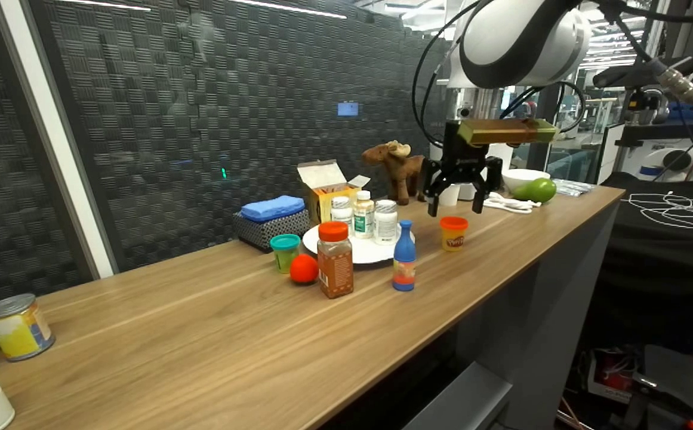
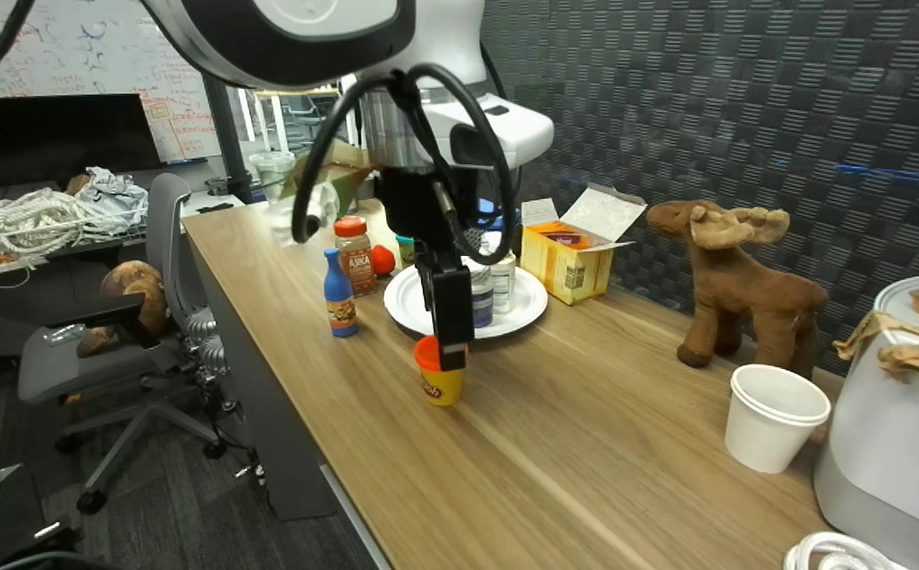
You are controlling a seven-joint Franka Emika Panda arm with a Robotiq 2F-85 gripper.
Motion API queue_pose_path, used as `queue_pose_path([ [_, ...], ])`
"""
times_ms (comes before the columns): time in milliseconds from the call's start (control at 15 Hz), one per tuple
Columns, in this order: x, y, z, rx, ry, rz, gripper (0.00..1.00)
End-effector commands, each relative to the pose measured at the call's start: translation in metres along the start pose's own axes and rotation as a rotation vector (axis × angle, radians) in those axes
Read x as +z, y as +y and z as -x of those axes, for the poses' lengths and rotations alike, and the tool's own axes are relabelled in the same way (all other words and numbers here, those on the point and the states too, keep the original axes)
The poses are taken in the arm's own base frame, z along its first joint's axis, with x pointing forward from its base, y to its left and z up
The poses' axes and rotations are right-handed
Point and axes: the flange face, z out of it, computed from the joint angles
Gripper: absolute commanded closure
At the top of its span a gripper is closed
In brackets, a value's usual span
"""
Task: Put all the items surrounding the plate on to the plate.
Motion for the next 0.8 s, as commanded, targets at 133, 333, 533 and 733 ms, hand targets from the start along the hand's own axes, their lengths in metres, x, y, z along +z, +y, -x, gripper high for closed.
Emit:
queue_pose_path([
  [133, 0.013, 0.001, -0.005, -0.002, -0.041, -0.012, 0.0],
  [333, 0.019, 0.002, -0.006, 0.004, -0.049, -0.008, 0.25],
  [533, 0.016, 0.002, -0.007, 0.008, -0.033, -0.001, 0.5],
  [733, 0.006, 0.002, -0.008, 0.012, -0.007, 0.004, 0.71],
])
